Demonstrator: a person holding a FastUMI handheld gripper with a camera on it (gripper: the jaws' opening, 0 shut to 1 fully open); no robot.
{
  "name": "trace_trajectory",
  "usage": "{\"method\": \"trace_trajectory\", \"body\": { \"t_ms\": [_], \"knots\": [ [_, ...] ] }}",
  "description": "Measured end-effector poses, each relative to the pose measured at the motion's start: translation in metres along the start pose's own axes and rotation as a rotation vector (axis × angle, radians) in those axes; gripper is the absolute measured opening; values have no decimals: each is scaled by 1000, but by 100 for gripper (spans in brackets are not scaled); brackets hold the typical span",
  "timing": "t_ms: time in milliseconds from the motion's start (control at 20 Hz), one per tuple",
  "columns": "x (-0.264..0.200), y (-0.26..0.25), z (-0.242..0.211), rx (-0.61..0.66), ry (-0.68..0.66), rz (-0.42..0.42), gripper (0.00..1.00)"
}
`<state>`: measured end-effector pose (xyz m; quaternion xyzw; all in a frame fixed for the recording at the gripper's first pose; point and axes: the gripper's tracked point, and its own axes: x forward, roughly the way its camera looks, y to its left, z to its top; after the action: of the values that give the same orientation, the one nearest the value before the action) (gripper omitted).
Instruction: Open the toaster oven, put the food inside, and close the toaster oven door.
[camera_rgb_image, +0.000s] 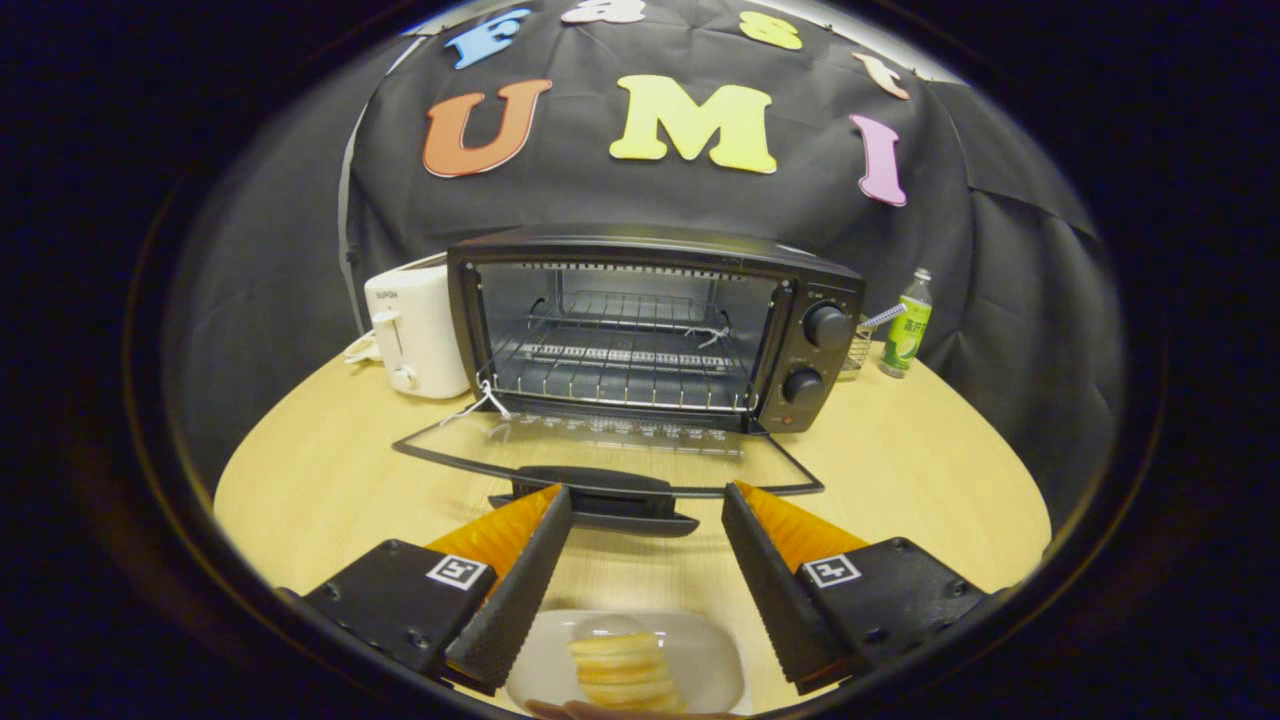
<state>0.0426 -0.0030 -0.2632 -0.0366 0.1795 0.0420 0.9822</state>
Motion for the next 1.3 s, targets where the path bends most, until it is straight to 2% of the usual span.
{"method": "trace_trajectory", "body": {
  "t_ms": [350, 550, 650, 1050, 1150, 1200, 1300],
  "knots": [
    [-30, 1, -27, -19, 18, 38, 99],
    [-55, 4, -55, -14, 42, 74, 99],
    [-67, 2, -70, -35, 43, 66, 99],
    [-67, -4, -121, 0, 152, 91, 99],
    [-67, -7, -117, 17, 140, 89, 99],
    [-66, -6, -119, 20, 145, 89, 97],
    [-65, -4, -118, 24, 133, 102, 83]
  ]
}}
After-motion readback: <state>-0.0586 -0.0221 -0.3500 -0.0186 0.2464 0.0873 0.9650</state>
